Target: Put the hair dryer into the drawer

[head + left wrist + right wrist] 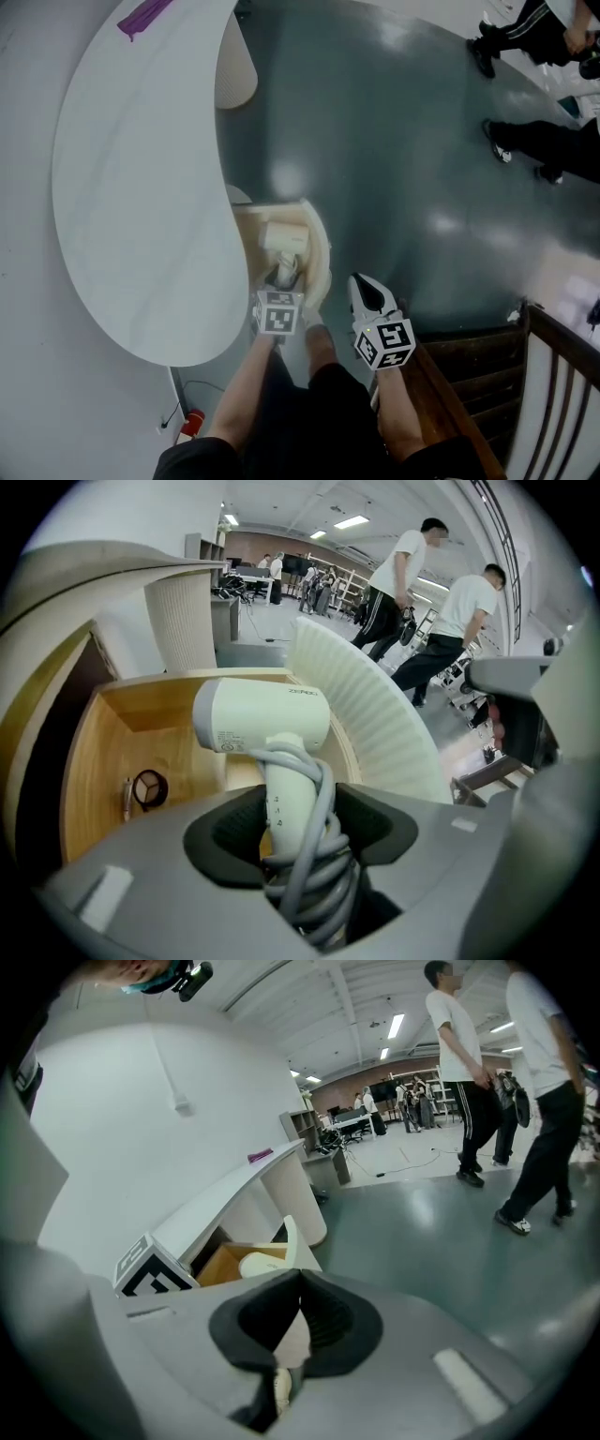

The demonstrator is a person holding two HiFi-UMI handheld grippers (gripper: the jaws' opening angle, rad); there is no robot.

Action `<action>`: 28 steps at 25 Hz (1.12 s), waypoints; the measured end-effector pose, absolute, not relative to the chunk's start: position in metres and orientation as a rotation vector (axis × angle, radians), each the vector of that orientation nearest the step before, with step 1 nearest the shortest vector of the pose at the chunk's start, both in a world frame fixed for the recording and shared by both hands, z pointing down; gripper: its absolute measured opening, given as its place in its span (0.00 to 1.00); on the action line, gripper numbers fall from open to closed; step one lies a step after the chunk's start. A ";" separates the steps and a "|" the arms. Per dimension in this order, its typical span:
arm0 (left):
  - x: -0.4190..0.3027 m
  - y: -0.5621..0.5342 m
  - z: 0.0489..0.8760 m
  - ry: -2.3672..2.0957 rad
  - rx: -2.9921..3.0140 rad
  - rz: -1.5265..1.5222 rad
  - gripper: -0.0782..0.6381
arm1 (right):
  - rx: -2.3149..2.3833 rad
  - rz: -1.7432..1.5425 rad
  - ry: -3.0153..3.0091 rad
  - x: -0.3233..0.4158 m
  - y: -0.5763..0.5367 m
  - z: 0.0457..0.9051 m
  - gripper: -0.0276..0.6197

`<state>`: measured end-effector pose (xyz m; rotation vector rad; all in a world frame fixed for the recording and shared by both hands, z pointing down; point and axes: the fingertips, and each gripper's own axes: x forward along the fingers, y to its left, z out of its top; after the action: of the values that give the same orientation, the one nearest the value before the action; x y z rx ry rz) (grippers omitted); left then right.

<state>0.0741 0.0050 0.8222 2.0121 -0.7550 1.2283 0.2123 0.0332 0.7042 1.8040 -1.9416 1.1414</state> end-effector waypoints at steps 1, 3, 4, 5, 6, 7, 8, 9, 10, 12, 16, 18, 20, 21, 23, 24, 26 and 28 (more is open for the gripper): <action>0.074 0.004 0.824 -0.757 2.002 1.237 0.45 | 1.804 1.144 -1.942 0.213 0.033 0.704 0.05; 0.075 0.000 0.825 -0.765 1.997 1.246 0.45 | 1.805 1.146 -1.942 0.215 0.033 0.704 0.05; 0.075 -0.003 0.826 -0.767 1.995 1.249 0.45 | 1.806 1.147 -1.942 0.216 0.032 0.703 0.05; 0.076 -0.004 0.826 -0.767 1.990 1.251 0.45 | 1.807 1.148 -1.941 0.217 0.032 0.703 0.05; 0.076 -0.005 0.827 -0.764 1.983 1.254 0.45 | 1.809 1.149 -1.941 0.218 0.032 0.703 0.05; 0.076 -0.005 0.828 -0.759 1.976 1.257 0.45 | 1.810 1.150 -1.940 0.219 0.032 0.703 0.05; 0.076 -0.005 0.829 -0.755 1.968 1.262 0.45 | 1.811 1.151 -1.940 0.221 0.032 0.703 0.05; 0.076 -0.005 0.831 -0.751 1.961 1.268 0.45 | 1.813 1.153 -1.939 0.221 0.032 0.703 0.05; 0.076 -0.005 0.832 -0.748 1.955 1.274 0.45 | 1.814 1.154 -1.939 0.222 0.032 0.702 0.05; 0.076 -0.005 0.832 -0.744 1.945 1.289 0.45 | 1.816 1.155 -1.939 0.223 0.033 0.702 0.05; 0.076 -0.006 0.832 -0.737 1.922 1.311 0.45 | 1.825 1.157 -1.934 0.227 0.034 0.701 0.05; 0.077 -0.008 0.833 -0.736 1.914 1.327 0.45 | 1.828 1.158 -1.933 0.229 0.034 0.701 0.05; 0.077 -0.012 0.834 -0.739 1.913 1.342 0.45 | 1.831 1.161 -1.932 0.230 0.035 0.701 0.05; 0.077 -0.014 0.835 -0.741 1.915 1.345 0.45 | 1.832 1.163 -1.931 0.231 0.035 0.700 0.05; 0.077 -0.017 0.836 -0.744 1.914 1.347 0.45 | 1.834 1.167 -1.929 0.231 0.037 0.701 0.05; 0.077 -0.018 0.837 -0.745 1.913 1.349 0.45 | 1.834 1.168 -1.928 0.232 0.037 0.701 0.05; 0.077 -0.020 0.839 -0.743 1.910 1.353 0.45 | 1.837 1.169 -1.926 0.233 0.038 0.701 0.05; 0.078 -0.020 0.843 -0.738 1.900 1.361 0.45 | 1.840 1.170 -1.923 0.234 0.039 0.701 0.05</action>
<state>0.0778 -0.0200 0.8428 1.9004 -0.7378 1.3612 0.2338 0.0387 0.7006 1.8396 -1.9232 1.1701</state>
